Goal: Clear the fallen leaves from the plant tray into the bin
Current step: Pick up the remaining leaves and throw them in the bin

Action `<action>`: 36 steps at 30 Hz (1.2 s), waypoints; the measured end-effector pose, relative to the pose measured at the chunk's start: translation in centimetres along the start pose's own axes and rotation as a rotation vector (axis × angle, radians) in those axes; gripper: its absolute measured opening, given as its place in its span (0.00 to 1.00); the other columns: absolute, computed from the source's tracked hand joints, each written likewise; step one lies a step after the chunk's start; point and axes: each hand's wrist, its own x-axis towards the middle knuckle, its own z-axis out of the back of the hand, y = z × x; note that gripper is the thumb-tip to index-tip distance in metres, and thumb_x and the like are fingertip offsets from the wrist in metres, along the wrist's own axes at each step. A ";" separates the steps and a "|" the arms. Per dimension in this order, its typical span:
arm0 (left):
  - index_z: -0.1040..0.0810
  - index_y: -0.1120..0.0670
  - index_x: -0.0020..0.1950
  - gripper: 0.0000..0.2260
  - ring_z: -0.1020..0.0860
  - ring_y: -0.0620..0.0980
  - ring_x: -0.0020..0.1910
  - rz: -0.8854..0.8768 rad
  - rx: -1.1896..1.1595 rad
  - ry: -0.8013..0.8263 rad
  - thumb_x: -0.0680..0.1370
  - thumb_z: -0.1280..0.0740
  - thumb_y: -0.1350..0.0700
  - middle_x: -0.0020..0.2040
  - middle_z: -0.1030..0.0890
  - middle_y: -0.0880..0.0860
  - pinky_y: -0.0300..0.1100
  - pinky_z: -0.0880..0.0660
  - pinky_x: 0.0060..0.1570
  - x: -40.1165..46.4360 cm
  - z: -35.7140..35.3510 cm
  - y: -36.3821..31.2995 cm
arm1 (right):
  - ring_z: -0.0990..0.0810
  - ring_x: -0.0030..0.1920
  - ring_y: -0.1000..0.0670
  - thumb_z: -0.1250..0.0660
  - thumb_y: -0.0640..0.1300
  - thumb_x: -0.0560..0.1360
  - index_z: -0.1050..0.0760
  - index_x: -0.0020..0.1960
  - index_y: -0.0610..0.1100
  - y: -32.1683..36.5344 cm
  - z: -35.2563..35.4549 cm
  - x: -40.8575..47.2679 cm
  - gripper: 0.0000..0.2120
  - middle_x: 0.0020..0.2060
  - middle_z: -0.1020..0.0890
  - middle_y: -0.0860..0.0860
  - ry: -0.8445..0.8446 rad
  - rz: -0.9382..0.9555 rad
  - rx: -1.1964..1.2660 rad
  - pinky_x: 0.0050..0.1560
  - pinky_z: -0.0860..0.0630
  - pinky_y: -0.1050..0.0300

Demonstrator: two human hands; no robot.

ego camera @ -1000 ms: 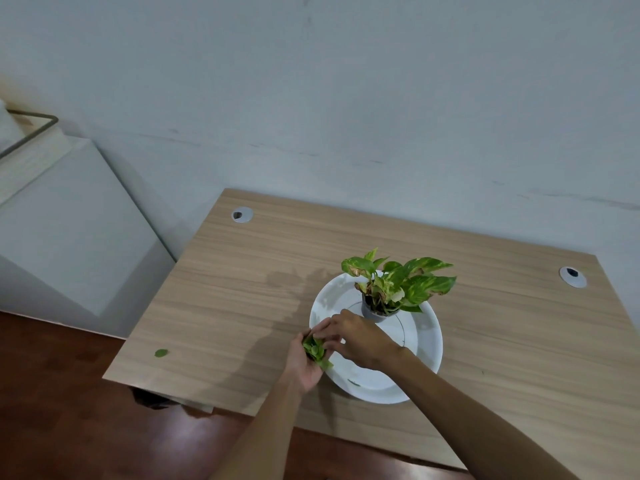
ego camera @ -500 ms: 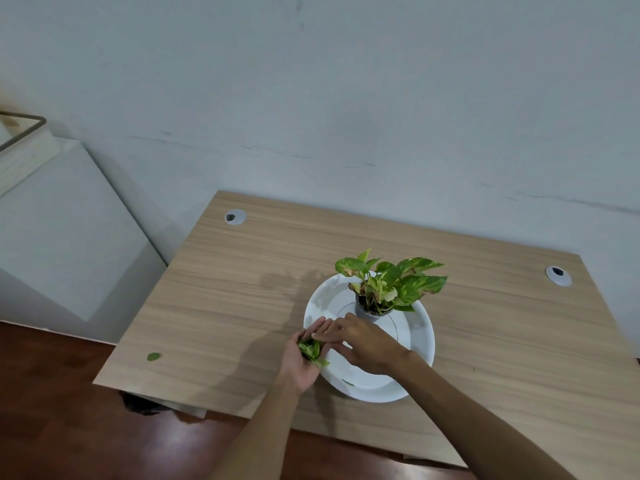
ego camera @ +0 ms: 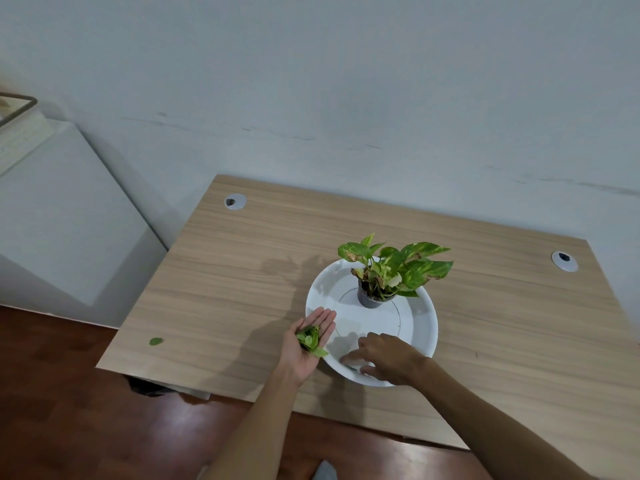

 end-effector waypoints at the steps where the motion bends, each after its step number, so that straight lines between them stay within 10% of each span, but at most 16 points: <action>1: 0.23 0.68 0.61 0.20 0.18 0.61 0.58 0.000 0.002 -0.002 0.82 0.48 0.57 0.61 0.20 0.66 0.52 0.24 0.57 0.0 0.0 -0.1 | 0.24 0.50 0.45 0.36 0.48 0.79 0.27 0.65 0.62 -0.1 -0.3 0.0 0.17 0.48 0.23 0.49 -0.020 0.003 0.002 0.45 0.28 0.51; 10: 0.23 0.67 0.61 0.20 0.17 0.59 0.56 -0.027 -0.043 -0.021 0.83 0.49 0.56 0.59 0.18 0.65 0.52 0.24 0.58 0.2 0.1 0.2 | 0.22 0.41 0.48 0.36 0.48 0.77 0.20 0.48 0.55 -1.1 -3.4 0.1 0.07 0.38 0.20 0.54 -0.207 0.052 0.019 0.38 0.28 0.55; 24: 0.20 0.64 0.60 0.21 0.17 0.57 0.55 -0.035 0.007 -0.084 0.83 0.48 0.54 0.58 0.17 0.62 0.47 0.23 0.60 -0.1 -0.3 -0.3 | 0.27 0.42 0.55 0.35 0.52 0.78 0.19 0.55 0.55 3.5 5.4 4.4 0.08 0.37 0.26 0.56 -0.387 -0.009 0.282 0.39 0.28 0.55; 29: 0.20 0.63 0.58 0.21 0.14 0.56 0.47 -0.044 -0.009 -0.080 0.83 0.49 0.54 0.51 0.14 0.61 0.45 0.17 0.40 -0.3 0.0 -1.0 | 0.24 0.44 0.57 0.36 0.48 0.77 0.21 0.59 0.59 4.8 5.9 5.6 0.13 0.41 0.21 0.58 -0.365 0.025 0.298 0.38 0.28 0.59; 36: 0.16 0.63 0.50 0.22 0.15 0.57 0.48 -0.072 -0.041 -0.083 0.82 0.47 0.54 0.49 0.14 0.61 0.48 0.21 0.54 -0.1 0.8 -3.3 | 0.30 0.40 0.60 0.38 0.50 0.77 0.26 0.63 0.63 5.5 6.4 7.1 0.16 0.36 0.27 0.62 -0.412 0.016 0.319 0.37 0.32 0.63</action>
